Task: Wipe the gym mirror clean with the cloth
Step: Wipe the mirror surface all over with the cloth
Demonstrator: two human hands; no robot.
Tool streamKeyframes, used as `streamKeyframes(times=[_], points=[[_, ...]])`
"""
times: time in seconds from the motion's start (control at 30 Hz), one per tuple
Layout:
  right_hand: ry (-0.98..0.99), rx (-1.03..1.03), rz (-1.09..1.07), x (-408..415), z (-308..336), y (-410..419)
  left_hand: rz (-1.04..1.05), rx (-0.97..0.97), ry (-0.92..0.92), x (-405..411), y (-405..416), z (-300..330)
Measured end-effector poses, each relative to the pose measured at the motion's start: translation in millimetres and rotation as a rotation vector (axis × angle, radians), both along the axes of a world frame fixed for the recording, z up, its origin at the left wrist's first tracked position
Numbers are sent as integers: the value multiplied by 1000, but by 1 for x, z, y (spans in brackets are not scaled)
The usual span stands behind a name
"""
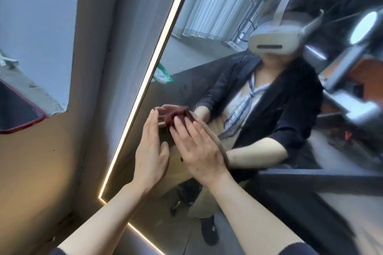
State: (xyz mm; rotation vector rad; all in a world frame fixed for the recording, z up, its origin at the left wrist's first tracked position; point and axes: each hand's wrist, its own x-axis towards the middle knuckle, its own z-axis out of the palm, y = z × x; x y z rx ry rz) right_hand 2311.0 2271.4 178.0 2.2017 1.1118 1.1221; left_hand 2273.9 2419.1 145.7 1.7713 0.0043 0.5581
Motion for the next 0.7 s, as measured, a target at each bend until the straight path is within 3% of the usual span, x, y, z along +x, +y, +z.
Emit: streamKeyframes(times=[0.1, 0.23, 0.3, 0.37, 0.5, 0.6, 0.67, 0.7], points=[[-13, -37, 45, 3, 24, 6, 0, -8, 38, 1, 15, 2], [-337, 417, 40, 24, 125, 36, 4, -78, 60, 6, 13, 10], [-422, 544, 11, 33, 146, 46, 19, -102, 53, 6, 7, 10], [-409, 452, 12, 38, 130, 54, 39, -136, 40, 8, 3, 7], [-109, 183, 10, 34, 48, 53, 81, -219, 73, 10, 4, -2], [39, -33, 4, 26, 25, 47, 61, -212, 131, 5, 15, -5], [-31, -67, 31, 27, 48, 50, 36, -195, 137, 5, 23, -4], [-125, 14, 44, 31, 69, 55, 26, -192, 129, 5, 26, -2]])
